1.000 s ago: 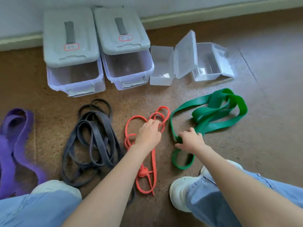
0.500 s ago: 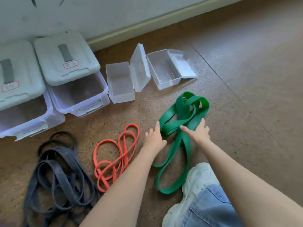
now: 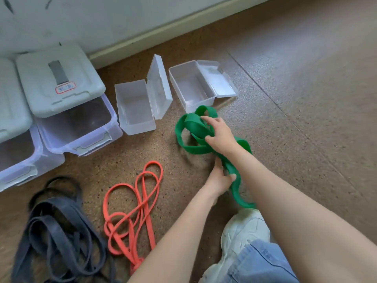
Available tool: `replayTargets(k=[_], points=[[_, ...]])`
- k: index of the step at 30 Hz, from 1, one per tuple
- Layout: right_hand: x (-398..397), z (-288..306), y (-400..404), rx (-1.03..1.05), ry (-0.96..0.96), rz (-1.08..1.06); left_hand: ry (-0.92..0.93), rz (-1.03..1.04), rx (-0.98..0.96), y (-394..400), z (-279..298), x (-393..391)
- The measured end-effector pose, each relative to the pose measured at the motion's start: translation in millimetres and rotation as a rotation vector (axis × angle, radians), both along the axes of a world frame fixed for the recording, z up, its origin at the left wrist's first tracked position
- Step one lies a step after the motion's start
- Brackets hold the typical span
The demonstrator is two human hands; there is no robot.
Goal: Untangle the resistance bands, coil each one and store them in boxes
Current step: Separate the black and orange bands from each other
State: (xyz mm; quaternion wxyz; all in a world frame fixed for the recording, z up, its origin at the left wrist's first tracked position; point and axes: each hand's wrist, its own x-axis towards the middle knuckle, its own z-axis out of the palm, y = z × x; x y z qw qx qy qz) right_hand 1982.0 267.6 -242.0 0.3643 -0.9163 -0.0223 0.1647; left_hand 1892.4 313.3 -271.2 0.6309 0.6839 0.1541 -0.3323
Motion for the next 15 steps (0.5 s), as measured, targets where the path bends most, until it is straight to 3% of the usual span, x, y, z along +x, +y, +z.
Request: replayTargets(k=[3,5,8,12,15], points=[[-12.5,-15.2,-17.8,-0.422,0.217,0.016,0.13,-0.205,0.043,-7.1,4.8,-7.4],[-29.2,-22.0,-26.5,-0.586,0.288,-0.028,0.049,-0.354,0.269,4.5,1.5,-11.2],[-41.1,-22.3,-22.4,-0.635,0.142,-0.119,-0.018,-0.267,0.529,35.1,-7.4,-11.5],[-49.7,-2.2,-1.8,-0.648,-0.077,-0.214,-0.066,-0.213,0.575,59.4,1.3,-11.1],[-57.4,18.3,22.7,-0.465,-0.179,-0.186,-0.172,-0.088,0.588,74.6,19.5,-12.4]])
